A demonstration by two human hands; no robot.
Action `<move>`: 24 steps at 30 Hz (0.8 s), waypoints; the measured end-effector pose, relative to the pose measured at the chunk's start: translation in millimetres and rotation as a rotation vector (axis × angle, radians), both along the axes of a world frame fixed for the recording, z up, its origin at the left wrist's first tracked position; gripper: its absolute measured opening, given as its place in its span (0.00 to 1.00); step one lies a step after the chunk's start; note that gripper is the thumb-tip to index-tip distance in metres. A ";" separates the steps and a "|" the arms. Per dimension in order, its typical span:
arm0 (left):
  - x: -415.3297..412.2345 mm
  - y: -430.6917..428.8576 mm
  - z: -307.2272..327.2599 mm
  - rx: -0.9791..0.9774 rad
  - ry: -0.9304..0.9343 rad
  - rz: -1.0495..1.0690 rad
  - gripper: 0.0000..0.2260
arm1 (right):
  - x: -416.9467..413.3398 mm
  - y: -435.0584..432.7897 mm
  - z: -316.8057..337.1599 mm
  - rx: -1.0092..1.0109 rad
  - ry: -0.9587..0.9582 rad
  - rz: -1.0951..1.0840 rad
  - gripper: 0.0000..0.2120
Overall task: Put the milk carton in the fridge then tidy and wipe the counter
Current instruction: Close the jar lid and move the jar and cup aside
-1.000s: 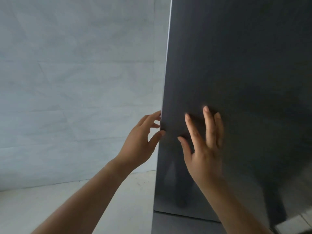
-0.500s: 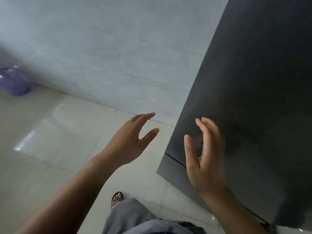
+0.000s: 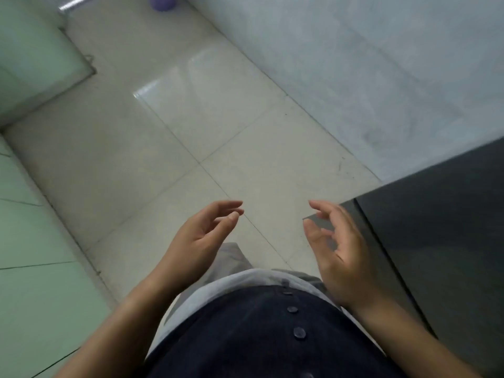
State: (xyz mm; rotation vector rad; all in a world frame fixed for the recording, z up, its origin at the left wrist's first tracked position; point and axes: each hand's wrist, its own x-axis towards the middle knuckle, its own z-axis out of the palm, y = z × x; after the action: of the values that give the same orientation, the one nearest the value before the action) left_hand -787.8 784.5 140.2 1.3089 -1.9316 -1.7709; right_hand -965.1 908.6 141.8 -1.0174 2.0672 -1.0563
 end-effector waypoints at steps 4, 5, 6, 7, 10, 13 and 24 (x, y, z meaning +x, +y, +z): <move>36.0 -37.4 1.2 -0.010 0.002 0.110 0.13 | 25.8 -62.7 1.6 -0.019 0.007 0.123 0.22; 47.6 -49.0 1.0 -0.012 0.003 0.141 0.13 | 34.4 -80.2 1.5 -0.031 0.007 0.154 0.21; 59.6 -61.6 0.7 -0.020 0.002 0.172 0.14 | 43.7 -98.5 1.0 -0.046 0.004 0.185 0.19; 72.4 -75.1 0.5 -0.033 -0.001 0.205 0.15 | 54.0 -118.1 0.7 -0.061 0.005 0.216 0.17; 114.1 -115.0 0.4 -0.070 -0.003 0.325 0.10 | 87.9 -180.2 2.0 -0.090 0.005 0.326 0.14; 154.7 -144.5 2.9 -0.091 0.004 0.460 0.11 | 121.6 -238.1 5.8 -0.104 -0.006 0.442 0.16; 250.2 -186.3 -17.5 0.036 -0.030 0.946 0.12 | 215.5 -378.5 -9.4 0.004 -0.029 0.870 0.14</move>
State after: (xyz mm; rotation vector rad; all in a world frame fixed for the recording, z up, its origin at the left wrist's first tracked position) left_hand -537.6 598.1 122.7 1.8242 -0.9636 -1.2727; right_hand -749.6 530.1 132.4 -1.6544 1.3371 -0.5897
